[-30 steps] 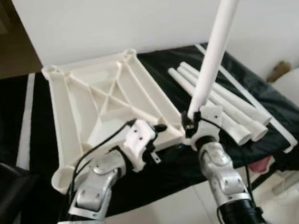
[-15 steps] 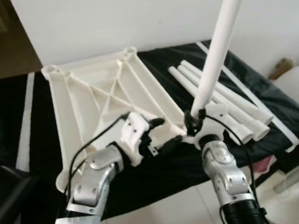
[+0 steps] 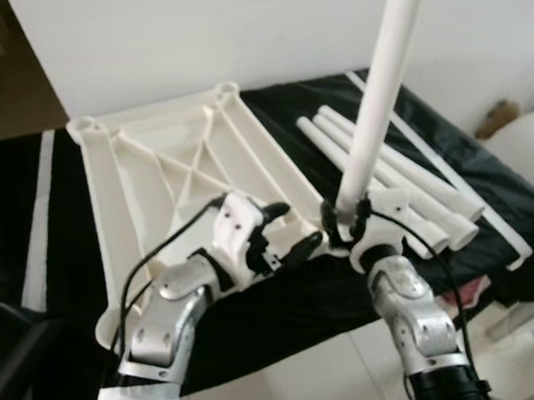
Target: Building children table
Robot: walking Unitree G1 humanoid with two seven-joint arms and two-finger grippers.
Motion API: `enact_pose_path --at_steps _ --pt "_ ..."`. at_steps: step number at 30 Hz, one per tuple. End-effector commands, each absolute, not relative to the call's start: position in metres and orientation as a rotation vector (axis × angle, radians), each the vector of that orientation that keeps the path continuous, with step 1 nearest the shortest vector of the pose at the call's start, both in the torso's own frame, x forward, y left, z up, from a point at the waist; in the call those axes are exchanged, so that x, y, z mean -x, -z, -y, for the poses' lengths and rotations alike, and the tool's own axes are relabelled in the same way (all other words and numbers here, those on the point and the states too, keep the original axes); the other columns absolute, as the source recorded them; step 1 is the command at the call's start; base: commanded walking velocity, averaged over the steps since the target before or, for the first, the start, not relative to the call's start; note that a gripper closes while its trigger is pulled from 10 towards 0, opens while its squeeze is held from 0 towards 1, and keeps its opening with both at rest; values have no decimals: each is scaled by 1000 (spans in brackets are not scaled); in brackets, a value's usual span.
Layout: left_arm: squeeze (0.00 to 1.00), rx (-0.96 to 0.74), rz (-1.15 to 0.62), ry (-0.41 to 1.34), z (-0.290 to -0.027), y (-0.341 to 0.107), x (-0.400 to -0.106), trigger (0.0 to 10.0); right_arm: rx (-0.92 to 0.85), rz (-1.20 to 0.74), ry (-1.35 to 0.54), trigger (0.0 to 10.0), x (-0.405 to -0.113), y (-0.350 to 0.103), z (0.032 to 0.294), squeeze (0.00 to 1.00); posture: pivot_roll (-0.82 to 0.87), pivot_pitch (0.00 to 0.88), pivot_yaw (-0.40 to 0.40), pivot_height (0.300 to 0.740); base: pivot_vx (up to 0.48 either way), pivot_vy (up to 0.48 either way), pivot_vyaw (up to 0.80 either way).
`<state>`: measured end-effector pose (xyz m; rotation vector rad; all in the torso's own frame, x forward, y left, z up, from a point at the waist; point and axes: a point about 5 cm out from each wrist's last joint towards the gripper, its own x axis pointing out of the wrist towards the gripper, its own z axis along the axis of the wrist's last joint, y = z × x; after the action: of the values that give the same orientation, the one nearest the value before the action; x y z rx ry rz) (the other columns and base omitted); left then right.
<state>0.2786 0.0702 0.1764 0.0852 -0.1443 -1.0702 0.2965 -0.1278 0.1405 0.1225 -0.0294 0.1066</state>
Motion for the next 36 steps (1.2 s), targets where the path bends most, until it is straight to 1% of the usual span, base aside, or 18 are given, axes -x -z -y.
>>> enact_pose_path --at_steps 1,2,4,5,7,9,17,23,25,29,36 --pt "0 -75 144 1059 -68 -178 -280 10000 -140 -11 -144 10000 -295 -133 125 0 -31 42 -16 740 0 0 0" --pt "0 -73 144 1059 -68 -178 -279 10000 -142 -42 -188 10000 -294 -126 122 0 -31 42 -16 740 0 0 0" --pt "0 -73 144 1059 -68 -178 -279 10000 -142 -42 -188 10000 -294 -126 122 0 -31 42 -16 740 0 0 0" --pt "0 -73 144 1061 -68 -178 -279 10000 -135 -56 -220 10000 -293 -122 119 0 -30 41 -17 740 0 0 0" --pt "0 -80 138 1083 -68 -176 -276 10000 -130 -84 -276 10000 -289 -115 111 0 -28 41 -18 740 0 0 0" --pt "0 -73 107 1145 -68 -172 -270 10000 -110 -127 -330 10000 -283 -106 103 0 -28 40 -17 740 0 0 0" --pt "0 -93 99 1149 -66 -169 -267 10000 -106 -138 -379 10000 -273 -101 94 0 -30 42 -15 740 0 0 0" --pt "0 -140 83 1159 -69 -165 -268 10000 -59 -85 -372 10000 -274 -110 109 0 -39 43 -11 740 0 0 0" --pt "0 -174 71 1165 -70 -163 -268 10000 -22 -53 -402 10000 -274 -116 119 0 -46 45 -14 740 0 0 0" --pt "0 -202 60 1184 -71 -161 -267 10000 38 -28 -460 10000 -274 -123 128 0 -49 43 -18 740 0 0 0" --pt "0 -218 58 1208 -75 -161 -264 10000 97 -5 -587 10000 -278 -133 136 0 -44 36 -28 740 0 0 0"
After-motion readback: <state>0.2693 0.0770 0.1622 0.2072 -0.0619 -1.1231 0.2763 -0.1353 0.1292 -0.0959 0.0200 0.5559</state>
